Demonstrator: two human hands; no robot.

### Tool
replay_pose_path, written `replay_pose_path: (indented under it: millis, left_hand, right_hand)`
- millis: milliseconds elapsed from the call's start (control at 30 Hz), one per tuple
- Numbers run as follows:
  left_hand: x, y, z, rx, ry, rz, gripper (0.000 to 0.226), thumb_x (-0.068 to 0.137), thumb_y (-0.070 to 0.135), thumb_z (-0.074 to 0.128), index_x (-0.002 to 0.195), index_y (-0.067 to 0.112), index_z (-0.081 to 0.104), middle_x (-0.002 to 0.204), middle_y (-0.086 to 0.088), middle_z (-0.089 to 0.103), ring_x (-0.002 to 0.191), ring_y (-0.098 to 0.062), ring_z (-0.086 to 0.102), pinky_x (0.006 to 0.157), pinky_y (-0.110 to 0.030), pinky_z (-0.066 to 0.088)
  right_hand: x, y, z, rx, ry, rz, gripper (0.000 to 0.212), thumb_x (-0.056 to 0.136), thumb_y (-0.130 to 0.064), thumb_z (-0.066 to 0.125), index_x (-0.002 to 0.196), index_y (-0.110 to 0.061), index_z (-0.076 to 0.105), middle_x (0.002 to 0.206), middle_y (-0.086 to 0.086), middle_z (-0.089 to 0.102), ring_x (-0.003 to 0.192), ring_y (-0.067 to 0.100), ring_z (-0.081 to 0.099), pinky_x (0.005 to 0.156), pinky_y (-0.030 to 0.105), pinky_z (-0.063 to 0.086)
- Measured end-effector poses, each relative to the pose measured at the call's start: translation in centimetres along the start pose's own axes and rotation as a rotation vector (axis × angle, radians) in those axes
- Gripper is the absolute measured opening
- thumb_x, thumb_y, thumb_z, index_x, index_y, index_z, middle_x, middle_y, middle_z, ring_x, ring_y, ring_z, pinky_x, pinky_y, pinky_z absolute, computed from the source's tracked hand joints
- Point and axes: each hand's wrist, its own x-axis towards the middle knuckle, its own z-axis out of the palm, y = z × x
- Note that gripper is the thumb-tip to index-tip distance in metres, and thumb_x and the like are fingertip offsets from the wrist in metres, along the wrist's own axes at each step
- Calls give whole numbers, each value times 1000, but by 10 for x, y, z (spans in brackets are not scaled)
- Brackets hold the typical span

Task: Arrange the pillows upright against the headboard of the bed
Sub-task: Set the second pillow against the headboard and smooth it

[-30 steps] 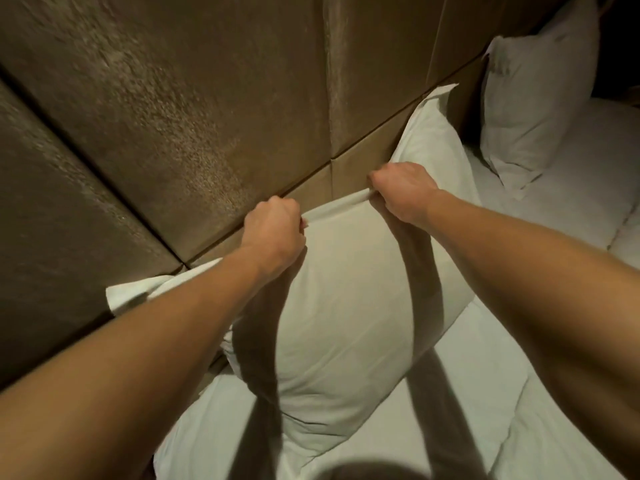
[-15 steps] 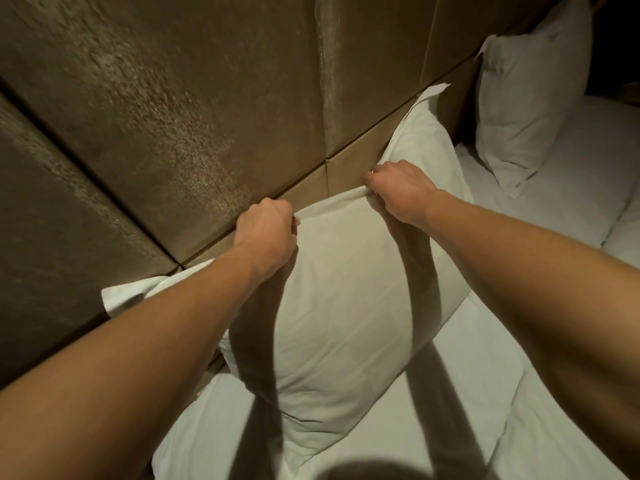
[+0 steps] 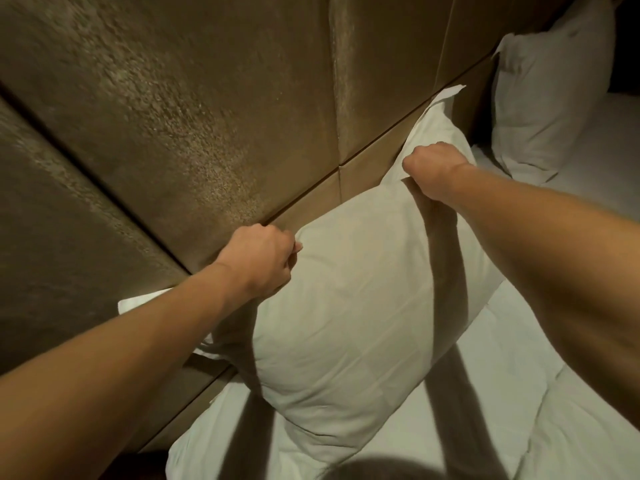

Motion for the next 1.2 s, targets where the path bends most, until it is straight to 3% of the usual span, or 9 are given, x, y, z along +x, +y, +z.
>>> replay_pose_path:
  millis: [100, 267, 567, 833, 933, 1033, 1100, 1200]
  left_hand:
    - [-2, -4, -5, 2, -6, -14, 22, 99, 31, 45, 109, 18, 58, 98, -5, 70, 86, -28, 67, 66, -34, 40]
    - [-18, -7, 4, -6, 134, -35, 30, 105, 36, 33, 100, 17, 56, 87, -6, 69, 77, -31, 67, 59, -34, 36]
    - [-14, -2, -4, -51, 48, -89, 26, 104, 34, 40, 103, 16, 58, 95, -8, 70, 89, -32, 68, 68, -36, 43]
    - [-16, 3, -3, -33, 39, -67, 24, 104, 34, 40, 105, 18, 57, 96, -5, 69, 86, -28, 68, 65, -33, 40]
    - [-18, 0, 0, -41, 47, -31, 21, 103, 36, 41, 103, 20, 55, 92, -1, 68, 79, -24, 67, 62, -31, 39]
    - [-20, -2, 3, -33, 107, 13, 25, 105, 39, 33, 99, 22, 51, 79, 3, 61, 64, -21, 59, 57, -31, 39]
    - [-22, -2, 7, -47, 159, 35, 26, 106, 40, 29, 92, 24, 46, 69, 5, 52, 53, -18, 46, 53, -32, 37]
    - [-23, -4, 11, -71, 231, 49, 25, 106, 39, 32, 85, 26, 37, 64, 5, 51, 48, -17, 37, 48, -31, 32]
  right_hand:
    - [3, 11, -11, -38, 9, -30, 24, 93, -14, 64, 117, -15, 60, 106, 8, 61, 93, 26, 61, 83, 36, 50]
    - [-10, 16, -9, -29, 13, -29, 24, 94, -20, 64, 117, -14, 60, 109, 9, 62, 93, 26, 61, 83, 36, 52]
    - [-20, 18, 0, -44, 33, -25, 23, 94, -21, 62, 116, -19, 59, 111, 7, 64, 95, 25, 61, 91, 37, 49]
    - [-20, 28, 7, -53, 3, 36, 62, 83, -18, 77, 137, -20, 47, 125, 8, 57, 116, 28, 54, 100, 44, 46]
    - [-12, 35, 1, -106, -4, 5, 78, 77, -18, 82, 142, -23, 38, 140, 6, 47, 117, 29, 55, 91, 41, 51]
    - [2, 35, -8, -209, -18, -87, 92, 83, -19, 78, 153, -30, 19, 162, 1, 23, 117, 27, 58, 78, 35, 54]
    - [9, 31, -14, -247, -120, -162, 94, 85, -22, 75, 155, -34, 13, 160, -1, 27, 120, 26, 58, 81, 34, 55]
    - [15, 28, -16, -250, -221, -179, 87, 80, -32, 80, 150, -37, 28, 150, -4, 44, 125, 25, 56, 94, 36, 52]
